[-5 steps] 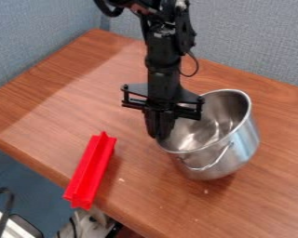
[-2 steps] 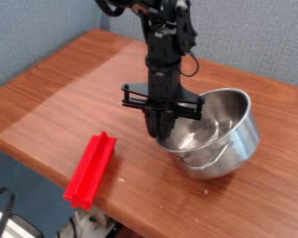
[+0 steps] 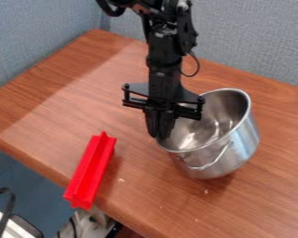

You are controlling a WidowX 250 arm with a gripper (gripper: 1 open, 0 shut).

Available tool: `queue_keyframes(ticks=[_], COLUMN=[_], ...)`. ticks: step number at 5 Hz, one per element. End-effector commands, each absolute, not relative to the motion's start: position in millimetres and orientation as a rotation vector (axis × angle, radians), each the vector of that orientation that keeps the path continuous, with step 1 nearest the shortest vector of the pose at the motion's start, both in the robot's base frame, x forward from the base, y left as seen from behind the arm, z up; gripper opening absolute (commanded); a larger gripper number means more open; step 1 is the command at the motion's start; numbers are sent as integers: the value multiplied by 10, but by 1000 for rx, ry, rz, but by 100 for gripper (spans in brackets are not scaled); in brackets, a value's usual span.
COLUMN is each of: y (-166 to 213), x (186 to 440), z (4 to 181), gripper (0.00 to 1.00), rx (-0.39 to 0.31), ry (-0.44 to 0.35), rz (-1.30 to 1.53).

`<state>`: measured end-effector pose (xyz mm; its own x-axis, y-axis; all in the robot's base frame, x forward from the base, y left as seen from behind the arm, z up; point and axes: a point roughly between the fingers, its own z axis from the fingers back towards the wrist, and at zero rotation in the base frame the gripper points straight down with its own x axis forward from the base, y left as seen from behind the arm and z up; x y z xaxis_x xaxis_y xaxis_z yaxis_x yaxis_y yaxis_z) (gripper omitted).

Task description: Move the red object from the metal pot to the table

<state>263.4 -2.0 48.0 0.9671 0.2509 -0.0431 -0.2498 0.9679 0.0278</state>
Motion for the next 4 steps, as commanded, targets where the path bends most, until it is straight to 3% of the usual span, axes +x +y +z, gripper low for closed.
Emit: queue_keyframes(ticks=[1, 4], y=[-64, -59], x=[2512, 2481], z=[84, 38], gripper=[0, 0], rx=[57, 69], ry=[166, 177], rz=[247, 239])
